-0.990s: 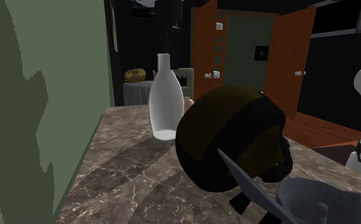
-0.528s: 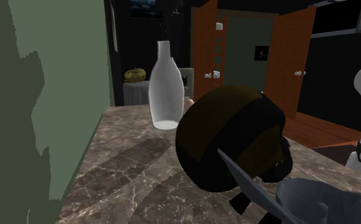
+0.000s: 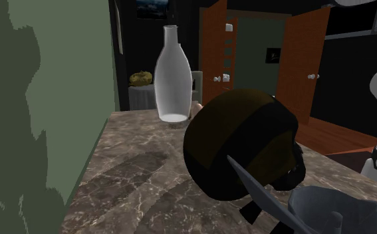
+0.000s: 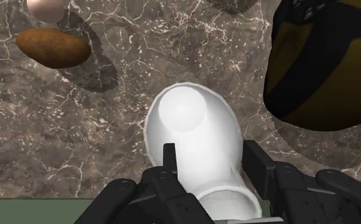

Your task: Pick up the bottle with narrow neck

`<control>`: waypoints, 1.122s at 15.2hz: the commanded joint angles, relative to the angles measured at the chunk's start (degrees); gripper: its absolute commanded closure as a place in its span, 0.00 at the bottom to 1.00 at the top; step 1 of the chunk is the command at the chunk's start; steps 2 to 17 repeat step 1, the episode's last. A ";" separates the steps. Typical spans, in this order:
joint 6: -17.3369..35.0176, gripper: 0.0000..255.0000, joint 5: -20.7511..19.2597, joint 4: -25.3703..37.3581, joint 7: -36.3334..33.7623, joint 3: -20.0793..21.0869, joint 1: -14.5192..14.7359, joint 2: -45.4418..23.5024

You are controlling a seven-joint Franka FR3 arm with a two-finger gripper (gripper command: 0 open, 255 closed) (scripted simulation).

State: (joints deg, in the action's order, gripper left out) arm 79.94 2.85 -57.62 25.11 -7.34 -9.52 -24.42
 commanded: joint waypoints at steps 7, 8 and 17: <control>-0.87 1.00 0.07 1.45 0.00 0.01 -0.09 -0.58; -0.87 1.00 0.07 1.45 0.00 0.01 -0.09 -0.58; -0.87 1.00 0.07 1.45 0.00 0.01 -0.09 -0.58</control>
